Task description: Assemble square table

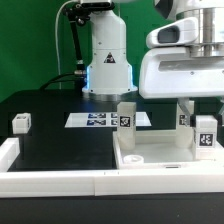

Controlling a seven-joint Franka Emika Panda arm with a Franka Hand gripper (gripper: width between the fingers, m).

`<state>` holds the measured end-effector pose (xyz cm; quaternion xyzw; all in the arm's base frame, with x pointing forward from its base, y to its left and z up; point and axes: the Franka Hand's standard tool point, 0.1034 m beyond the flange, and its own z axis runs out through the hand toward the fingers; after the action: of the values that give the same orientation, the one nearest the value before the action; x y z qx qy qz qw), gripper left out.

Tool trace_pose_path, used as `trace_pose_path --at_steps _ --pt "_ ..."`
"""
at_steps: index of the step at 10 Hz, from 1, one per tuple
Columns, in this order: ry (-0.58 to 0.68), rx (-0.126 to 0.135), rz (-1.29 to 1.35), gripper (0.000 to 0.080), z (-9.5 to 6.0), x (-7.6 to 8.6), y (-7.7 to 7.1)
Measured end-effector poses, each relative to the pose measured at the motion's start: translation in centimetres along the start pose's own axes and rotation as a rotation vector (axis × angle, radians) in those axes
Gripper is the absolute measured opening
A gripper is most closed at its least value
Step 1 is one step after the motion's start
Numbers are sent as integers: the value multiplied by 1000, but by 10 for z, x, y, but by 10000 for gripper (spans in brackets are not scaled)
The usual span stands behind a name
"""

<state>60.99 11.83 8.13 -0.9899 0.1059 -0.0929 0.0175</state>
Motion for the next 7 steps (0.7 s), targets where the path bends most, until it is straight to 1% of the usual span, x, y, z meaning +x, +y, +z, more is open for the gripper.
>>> trace_pose_path --at_steps 2,5,7 --pt "11 4 158 291 0 -1 1" --pt "11 -4 480 291 1 -2 2" --pt "10 -13 674 292 0 -3 2"
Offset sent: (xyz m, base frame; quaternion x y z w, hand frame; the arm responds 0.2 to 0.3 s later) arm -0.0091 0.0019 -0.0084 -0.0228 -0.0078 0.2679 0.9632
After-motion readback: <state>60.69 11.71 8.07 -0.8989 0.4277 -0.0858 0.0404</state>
